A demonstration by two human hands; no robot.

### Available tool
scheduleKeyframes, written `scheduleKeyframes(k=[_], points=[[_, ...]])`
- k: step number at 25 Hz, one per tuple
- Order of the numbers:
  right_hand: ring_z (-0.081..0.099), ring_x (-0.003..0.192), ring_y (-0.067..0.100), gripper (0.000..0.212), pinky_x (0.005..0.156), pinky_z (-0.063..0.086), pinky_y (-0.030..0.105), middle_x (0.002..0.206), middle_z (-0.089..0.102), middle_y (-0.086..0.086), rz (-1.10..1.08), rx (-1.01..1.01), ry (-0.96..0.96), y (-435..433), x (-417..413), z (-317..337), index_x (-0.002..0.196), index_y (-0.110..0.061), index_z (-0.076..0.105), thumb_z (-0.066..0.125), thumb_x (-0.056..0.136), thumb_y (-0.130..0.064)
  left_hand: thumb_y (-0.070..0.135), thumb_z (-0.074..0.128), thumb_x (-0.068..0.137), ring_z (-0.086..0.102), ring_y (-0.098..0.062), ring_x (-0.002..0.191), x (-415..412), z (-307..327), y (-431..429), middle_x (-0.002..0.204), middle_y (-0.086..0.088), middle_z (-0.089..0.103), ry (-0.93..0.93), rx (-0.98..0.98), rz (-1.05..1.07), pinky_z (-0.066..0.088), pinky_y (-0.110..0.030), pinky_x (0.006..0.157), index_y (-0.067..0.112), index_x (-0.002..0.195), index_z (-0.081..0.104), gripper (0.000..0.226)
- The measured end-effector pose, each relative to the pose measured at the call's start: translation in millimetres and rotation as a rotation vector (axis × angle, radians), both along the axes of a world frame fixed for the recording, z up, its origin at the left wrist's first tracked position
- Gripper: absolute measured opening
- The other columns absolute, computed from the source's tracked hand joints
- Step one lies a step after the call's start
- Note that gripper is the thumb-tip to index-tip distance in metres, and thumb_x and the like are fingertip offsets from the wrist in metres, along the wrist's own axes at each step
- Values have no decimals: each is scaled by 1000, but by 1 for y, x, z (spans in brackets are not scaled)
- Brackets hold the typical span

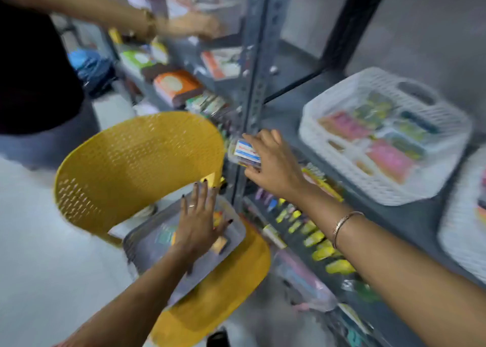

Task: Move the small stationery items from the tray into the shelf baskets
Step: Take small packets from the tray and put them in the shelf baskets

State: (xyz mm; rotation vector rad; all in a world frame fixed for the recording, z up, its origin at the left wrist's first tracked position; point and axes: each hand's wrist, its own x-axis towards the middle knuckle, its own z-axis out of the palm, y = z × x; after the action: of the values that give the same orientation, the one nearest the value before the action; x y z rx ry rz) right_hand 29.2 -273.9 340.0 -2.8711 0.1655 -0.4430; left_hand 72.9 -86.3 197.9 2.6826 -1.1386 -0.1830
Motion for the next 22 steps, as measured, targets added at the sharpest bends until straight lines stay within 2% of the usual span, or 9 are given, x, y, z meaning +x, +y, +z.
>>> scheduleKeyframes(k=[3,5,8,11,13,16,18,20,22], points=[[38,99,26,60,84,35,36,104,58,15,-153,-24,-90,-41,-54,78,123,-9,53,47,68,-32,69,14,87,22,-41,135,-1,73,-52,148,-24,26,-127,-143,-97,26,-63,99,-4,136,38,91],[40,102,28,55,88,36,37,106,57,15,-252,-40,-116,-69,-98,116,124,-10,53,55,72,-31,70,14,87,23,-42,134,-14,115,-93,145,-27,29,-192,-271,-146,25,-62,100,-7,134,40,93],[44,109,34,54,95,39,40,115,56,18,-434,-76,-107,-109,-189,148,125,-7,53,62,76,-29,71,9,87,19,-44,135,-75,172,-156,148,-27,24,-233,-431,-317,24,-61,101,-6,136,35,95],[43,112,33,51,95,42,42,116,55,17,-653,-122,-34,-148,-293,161,125,-11,53,64,78,-30,71,8,87,19,-44,134,-162,202,-212,148,-28,22,-239,-518,-500,24,-62,100,-5,138,32,94],[42,114,33,51,96,40,41,116,54,17,-787,-122,42,-172,-367,160,125,-13,53,62,80,-34,71,9,87,24,-44,133,-229,211,-243,146,-27,28,-208,-522,-617,27,-60,100,-4,137,36,94],[43,120,35,57,102,39,41,124,55,19,-972,-105,156,-199,-479,149,124,-13,53,50,79,-47,68,17,88,38,-43,127,-338,218,-278,138,-26,42,-176,-425,-836,35,-57,97,-3,128,50,87],[39,126,35,56,106,37,41,132,50,19,-1094,-70,206,-211,-542,137,126,-11,51,56,82,-44,59,25,84,45,-40,123,-399,217,-293,135,-23,48,-197,-398,-961,38,-55,95,0,121,57,76],[35,129,33,57,107,35,40,135,48,19,-1169,-24,264,-214,-590,123,128,-9,49,60,83,-41,57,19,83,30,-30,135,-446,210,-302,147,-15,35,-219,-348,-1033,27,-47,106,6,133,46,77],[34,132,32,62,108,33,38,138,45,18,-1179,30,342,-216,-630,110,133,-9,43,61,83,-42,55,22,92,9,-22,142,-478,197,-313,155,-8,17,-225,-292,-1045,12,-39,112,11,144,28,68]])
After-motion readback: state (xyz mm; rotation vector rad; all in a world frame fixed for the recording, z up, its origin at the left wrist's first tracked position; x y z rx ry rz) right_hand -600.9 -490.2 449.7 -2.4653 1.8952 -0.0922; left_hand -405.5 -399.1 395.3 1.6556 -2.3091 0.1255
